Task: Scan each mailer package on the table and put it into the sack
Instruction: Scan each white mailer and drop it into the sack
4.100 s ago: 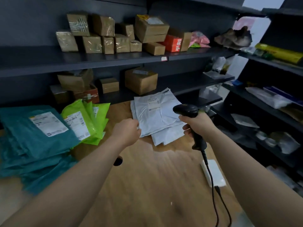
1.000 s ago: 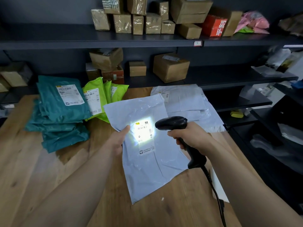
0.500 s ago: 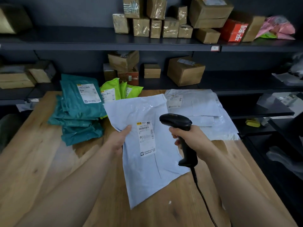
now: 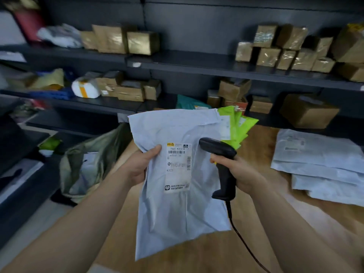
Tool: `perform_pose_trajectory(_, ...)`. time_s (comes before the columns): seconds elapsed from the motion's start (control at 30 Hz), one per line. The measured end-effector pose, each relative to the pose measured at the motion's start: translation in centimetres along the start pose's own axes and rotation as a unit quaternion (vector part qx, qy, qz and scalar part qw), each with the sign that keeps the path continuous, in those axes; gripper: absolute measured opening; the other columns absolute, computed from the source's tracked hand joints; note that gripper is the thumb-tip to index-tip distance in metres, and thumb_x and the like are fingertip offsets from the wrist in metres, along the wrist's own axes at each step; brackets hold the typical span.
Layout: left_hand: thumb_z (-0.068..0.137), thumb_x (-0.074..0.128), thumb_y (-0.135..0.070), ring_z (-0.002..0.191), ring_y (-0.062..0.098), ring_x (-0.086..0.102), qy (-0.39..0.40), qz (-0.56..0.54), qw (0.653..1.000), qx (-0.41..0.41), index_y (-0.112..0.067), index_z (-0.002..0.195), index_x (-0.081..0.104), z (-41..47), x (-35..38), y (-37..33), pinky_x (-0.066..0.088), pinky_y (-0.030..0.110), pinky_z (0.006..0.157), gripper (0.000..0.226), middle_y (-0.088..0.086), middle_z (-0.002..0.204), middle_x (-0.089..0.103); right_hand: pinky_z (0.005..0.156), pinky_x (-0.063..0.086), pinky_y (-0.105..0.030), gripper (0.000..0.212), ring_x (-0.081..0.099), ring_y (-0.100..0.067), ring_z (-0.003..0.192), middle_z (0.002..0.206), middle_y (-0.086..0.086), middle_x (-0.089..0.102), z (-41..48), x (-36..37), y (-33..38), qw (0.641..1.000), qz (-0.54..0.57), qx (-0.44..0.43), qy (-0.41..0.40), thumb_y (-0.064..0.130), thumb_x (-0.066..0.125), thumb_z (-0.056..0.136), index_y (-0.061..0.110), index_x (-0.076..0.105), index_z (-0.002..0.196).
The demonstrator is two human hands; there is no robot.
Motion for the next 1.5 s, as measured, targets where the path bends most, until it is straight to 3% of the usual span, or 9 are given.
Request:
perform_pose_trajectory(0.2,0.095,0.058,-0.017,0.084,0.016,0.072,-0.098,-0.012,0.995,0.016,-0.005,0.107,0.066,-4.9,-16.1,-5.0,0.06,0.028,0.075,0.019,0.004,0.096,0.075,0.069,0.045,-0.025,0.014,0.06,-0.013,0.077,0.079,0.002,0.065,-0.1,16.8,0.5,0.997,-0.005,0.02,0.078,0.025,0.071,0.087,0.011,0.072,0.083)
perform_pose_trajectory(0.4,0.086,0.07,-0.02,0.104,0.025,0.068,-0.178,0.026,0.984,0.001,-0.005,0.12,0.063,-8.4,-30.5,-8.1,0.051,0.041,0.096,0.038,0.01,0.115,0.07,0.1,0.049,-0.048,0.016,0.068,-0.031,0.098,0.094,-0.01,0.072,1.6,31.6,1.4,0.996,-0.015,0.03,0.084,0.026,0.079,0.081,0.015,0.073,0.091)
perform_pose_trajectory(0.57,0.082,0.074,-0.012,0.101,0.029,0.069,-0.2,0.061,0.977,-0.051,-0.004,0.12,0.063,-8.4,-39.3,-9.0,0.056,0.041,0.086,0.04,0.011,0.112,0.071,0.096,0.053,-0.048,0.04,0.07,-0.031,0.098,0.102,-0.013,0.074,5.7,41.0,2.6,0.995,0.03,0.042,0.082,0.032,0.083,0.076,0.008,0.072,0.106)
perform_pose_trajectory(0.7,0.075,0.08,-0.013,0.096,0.03,0.07,-0.259,0.094,0.959,-0.059,-0.007,0.116,0.064,-5.6,-45.5,-9.5,0.056,0.047,0.086,0.045,0.009,0.108,0.072,0.081,0.052,-0.036,0.019,0.064,-0.022,0.079,0.082,-0.007,0.068,10.7,46.8,2.6,0.994,0.049,0.042,0.088,0.025,0.078,0.082,0.008,0.071,0.089)
perform_pose_trajectory(0.9,0.079,0.075,-0.013,0.09,0.032,0.071,-0.324,0.139,0.934,-0.061,-0.006,0.095,0.069,2.2,-52.4,-11.8,0.056,0.048,0.086,0.019,0.012,0.099,0.073,0.088,0.052,-0.039,0.026,0.066,-0.025,0.088,0.091,-0.009,0.069,19.3,52.8,2.1,0.991,0.066,0.081,0.082,0.025,0.078,0.082,0.006,0.071,0.099)
perform_pose_trajectory(1.03,0.085,0.065,-0.006,0.087,0.032,0.069,-0.304,0.153,0.937,-0.078,-0.007,0.085,0.069,7.5,-54.7,-12.8,0.057,0.046,0.085,0.004,0.015,0.097,0.072,0.078,0.051,-0.033,0.024,0.063,-0.02,0.08,0.085,-0.005,0.067,23.4,54.9,2.0,0.99,0.076,0.102,0.062,0.025,0.075,0.085,0.006,0.07,0.1)
perform_pose_trajectory(1.27,0.092,0.058,-0.011,0.082,0.03,0.066,-0.258,0.2,0.937,-0.121,-0.014,0.074,0.064,17.7,-57.4,-13.2,0.054,0.041,0.083,0.019,0.008,0.085,0.068,0.069,0.048,-0.03,0.021,0.06,-0.017,0.075,0.08,-0.002,0.063,29.1,57.4,0.3,0.986,0.082,0.146,-0.01,0.026,0.074,0.086,0.009,0.068,0.096)
perform_pose_trajectory(1.37,0.095,0.055,-0.014,0.079,0.026,0.063,-0.209,0.218,0.943,-0.143,-0.013,0.077,0.062,22.1,-58.8,-12.9,0.052,0.039,0.085,0.02,0.004,0.081,0.065,0.071,0.049,-0.031,0.018,0.06,-0.017,0.072,0.077,-0.002,0.063,31.0,58.5,-1.0,0.981,0.089,0.165,-0.054,0.025,0.074,0.087,0.009,0.068,0.093)
perform_pose_trajectory(1.5,0.096,0.055,-0.016,0.072,0.022,0.063,-0.129,0.249,0.944,-0.174,-0.008,0.085,0.065,27.4,-61.0,-11.7,0.053,0.033,0.072,0.017,0.006,0.081,0.067,0.052,0.048,-0.022,0.012,0.063,-0.01,0.053,0.06,0.004,0.066,32.9,60.5,-2.8,0.969,0.118,0.184,-0.12,0.022,0.073,0.088,0.011,0.067,0.087)
Point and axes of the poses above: each hand's wrist, its own z-axis towards the middle knuckle, its own x-axis out of the palm, y = z × x, the point moved 1 cm from there along z, towards the middle knuckle
